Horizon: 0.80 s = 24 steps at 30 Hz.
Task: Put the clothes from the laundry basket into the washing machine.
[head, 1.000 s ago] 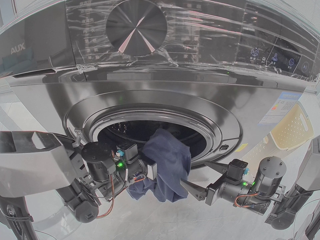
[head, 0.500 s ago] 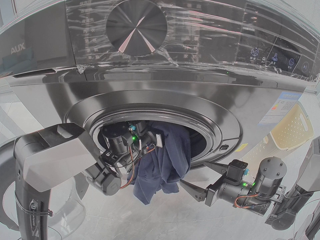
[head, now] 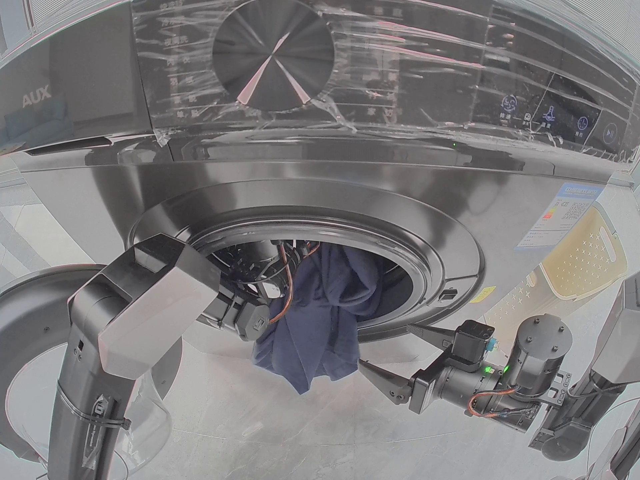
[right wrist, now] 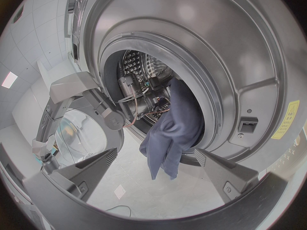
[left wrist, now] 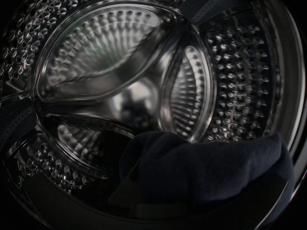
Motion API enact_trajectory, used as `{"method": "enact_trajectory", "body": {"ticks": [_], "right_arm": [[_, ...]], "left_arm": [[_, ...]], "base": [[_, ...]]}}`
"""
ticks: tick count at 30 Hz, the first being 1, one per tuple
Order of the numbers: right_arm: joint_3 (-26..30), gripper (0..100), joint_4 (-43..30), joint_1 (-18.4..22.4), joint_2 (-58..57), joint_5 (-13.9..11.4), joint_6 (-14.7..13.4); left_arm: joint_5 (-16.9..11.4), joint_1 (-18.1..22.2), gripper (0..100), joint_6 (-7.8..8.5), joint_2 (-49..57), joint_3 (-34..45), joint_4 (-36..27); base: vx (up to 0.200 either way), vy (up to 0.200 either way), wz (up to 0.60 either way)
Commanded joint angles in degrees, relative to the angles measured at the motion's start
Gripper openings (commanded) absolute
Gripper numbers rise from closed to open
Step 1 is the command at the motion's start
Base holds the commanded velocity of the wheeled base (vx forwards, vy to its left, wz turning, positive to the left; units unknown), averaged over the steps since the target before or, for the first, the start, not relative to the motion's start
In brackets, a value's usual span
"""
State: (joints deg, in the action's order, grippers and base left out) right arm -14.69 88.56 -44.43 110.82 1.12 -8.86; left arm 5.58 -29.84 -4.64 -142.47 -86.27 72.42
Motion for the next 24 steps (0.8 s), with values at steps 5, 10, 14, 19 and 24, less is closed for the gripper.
{"method": "enact_trajectory", "body": {"ticks": [5, 10, 14, 19, 24], "right_arm": [[-0.2, 100, 0.0, 0.0, 0.6, 0.0, 0.0], [-0.2, 100, 0.0, 0.0, 1.1, 0.0, -0.1], [-0.2, 100, 0.0, 0.0, 1.1, 0.0, -0.1], [-0.3, 100, 0.0, 0.0, 1.1, 0.0, -0.1], [-0.3, 100, 0.0, 0.0, 1.1, 0.0, -0.1]], "left_arm": [[5.1, 3.3, 0, -2.65, -4.1, -13.1, -7.5], [5.1, 2.9, 0, -2.91, -4.0, -11.9, -7.6], [5.1, 2.8, 100, -3.27, -3.8, -9.9, -8.8], [4.9, 1.5, 100, -4.41, 0.1, -3.1, -11.6], [2.2, -0.4, 100, -4.85, 4.2, 5.3, -17.5]], "base": [[0.000, 0.000, 0.00], [0.000, 0.000, 0.00], [0.000, 0.000, 0.00], [0.000, 0.000, 0.00], [0.000, 0.000, 0.00]]}}
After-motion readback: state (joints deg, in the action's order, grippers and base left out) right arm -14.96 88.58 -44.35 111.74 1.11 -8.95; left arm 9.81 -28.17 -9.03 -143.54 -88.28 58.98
